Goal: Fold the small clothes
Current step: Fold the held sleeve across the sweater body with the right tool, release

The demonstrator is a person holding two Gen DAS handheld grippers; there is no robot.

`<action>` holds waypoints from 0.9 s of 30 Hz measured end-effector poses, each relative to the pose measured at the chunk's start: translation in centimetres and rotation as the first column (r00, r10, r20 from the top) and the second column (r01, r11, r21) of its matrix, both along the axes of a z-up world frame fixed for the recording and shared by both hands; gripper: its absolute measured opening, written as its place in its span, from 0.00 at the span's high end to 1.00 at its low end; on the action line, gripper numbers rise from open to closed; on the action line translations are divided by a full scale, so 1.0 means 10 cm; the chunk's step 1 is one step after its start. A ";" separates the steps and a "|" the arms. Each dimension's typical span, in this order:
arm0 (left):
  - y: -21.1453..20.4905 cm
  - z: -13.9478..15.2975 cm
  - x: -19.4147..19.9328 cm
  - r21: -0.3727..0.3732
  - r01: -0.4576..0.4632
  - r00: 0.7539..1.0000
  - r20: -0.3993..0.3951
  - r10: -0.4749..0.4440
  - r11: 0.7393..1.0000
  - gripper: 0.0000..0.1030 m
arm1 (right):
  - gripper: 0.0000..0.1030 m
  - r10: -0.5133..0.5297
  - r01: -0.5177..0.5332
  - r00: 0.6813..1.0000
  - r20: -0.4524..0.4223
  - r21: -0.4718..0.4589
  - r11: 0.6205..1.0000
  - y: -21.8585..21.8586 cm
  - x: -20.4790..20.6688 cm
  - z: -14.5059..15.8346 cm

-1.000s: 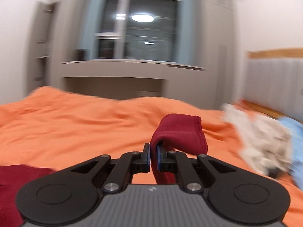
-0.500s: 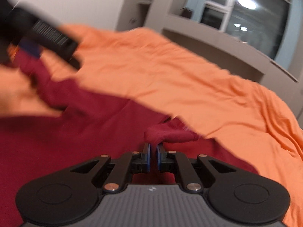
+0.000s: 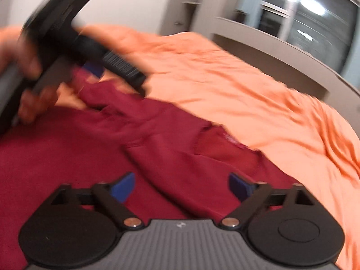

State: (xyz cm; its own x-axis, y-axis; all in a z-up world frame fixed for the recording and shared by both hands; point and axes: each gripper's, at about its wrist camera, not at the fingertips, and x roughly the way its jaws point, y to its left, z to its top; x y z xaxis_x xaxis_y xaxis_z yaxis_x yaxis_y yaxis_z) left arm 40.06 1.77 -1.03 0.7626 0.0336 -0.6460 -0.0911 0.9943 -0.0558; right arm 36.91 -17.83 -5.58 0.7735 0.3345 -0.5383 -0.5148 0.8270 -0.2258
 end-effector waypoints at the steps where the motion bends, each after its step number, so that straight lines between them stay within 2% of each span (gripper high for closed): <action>1: -0.04 -0.04 0.03 0.004 0.010 1.000 -0.015 -0.010 1.000 0.00 | 0.01 -0.036 0.036 0.999 -0.004 0.026 0.999 -0.14 0.03 0.03; 3: -0.12 -0.15 0.10 0.025 0.034 0.998 -0.048 -0.033 0.999 0.00 | 0.00 -0.131 0.132 0.991 -0.020 0.075 0.988 -0.44 0.11 0.07; 5: -0.17 -0.23 0.15 0.043 0.042 0.997 -0.071 -0.039 0.998 0.00 | 0.00 -0.246 0.254 0.967 -0.072 0.128 0.959 -0.77 0.24 0.08; 8: -0.19 -0.34 0.18 0.054 0.043 0.994 -0.103 -0.038 0.998 0.00 | 0.00 -0.379 0.414 0.908 -0.179 0.234 0.880 -1.27 0.46 0.03; 12: -0.18 -0.46 0.21 0.072 0.030 0.989 -0.149 -0.019 0.997 0.00 | 0.05 -0.461 0.562 0.823 -0.332 0.364 0.743 -1.87 0.74 -0.11; 15: -0.20 -0.52 0.23 0.104 0.027 0.984 -0.180 -0.008 0.994 0.00 | 0.17 -0.472 0.620 0.781 -0.409 0.419 0.663 -2.17 0.88 -0.23; 16: -0.21 -0.53 0.23 0.111 0.026 0.983 -0.184 -0.006 0.993 0.00 | 0.24 -0.473 0.632 0.771 -0.426 0.428 0.646 -2.24 0.92 -0.27; 18: -0.20 -0.54 0.24 0.116 0.025 0.982 -0.190 -0.003 0.993 0.00 | 0.32 -0.458 0.639 0.765 -0.453 0.440 0.631 -2.32 1.01 -0.34; 19: -0.20 -0.54 0.24 0.116 0.024 0.982 -0.190 -0.002 0.993 0.00 | 0.41 -0.449 0.638 0.765 -0.461 0.444 0.630 -2.35 1.04 -0.38; 20: -0.20 -0.53 0.24 0.116 0.024 0.982 -0.189 -0.001 0.993 0.00 | 0.57 -0.442 0.637 0.764 -0.470 0.444 0.630 -2.36 1.07 -0.41; 21: -0.20 -0.53 0.24 0.117 0.024 0.982 -0.189 -0.002 0.993 0.00 | 0.65 -0.441 0.641 0.760 -0.478 0.436 0.631 -2.37 1.09 -0.43; 22: -0.20 -0.54 0.24 0.117 0.024 0.982 -0.190 -0.001 0.993 0.00 | 0.81 -0.446 0.645 0.756 -0.479 0.428 0.633 -2.35 1.11 -0.44; 23: -0.19 -0.54 0.24 0.118 0.023 0.982 -0.190 -0.001 0.993 0.00 | 0.86 -0.456 0.647 0.755 -0.472 0.424 0.634 -2.33 1.13 -0.43; 25: -0.19 -0.54 0.25 0.120 0.022 0.982 -0.190 0.001 0.993 0.00 | 0.89 -0.487 0.643 0.763 -0.426 0.424 0.637 -2.33 1.06 -0.34; 27: -0.20 -0.55 0.25 0.127 0.021 0.981 -0.195 0.004 0.992 0.00 | 0.90 -0.544 0.654 0.756 -0.364 0.385 0.651 -2.30 1.01 -0.25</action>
State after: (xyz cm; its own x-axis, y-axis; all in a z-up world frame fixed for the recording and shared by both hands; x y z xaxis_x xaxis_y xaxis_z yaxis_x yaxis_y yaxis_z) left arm 42.59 -0.21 -6.49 0.6236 0.1199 -0.7725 -0.0792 0.9928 0.0901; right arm 47.02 -40.85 -8.05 0.7887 0.0818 -0.6093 0.1458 0.9379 0.3147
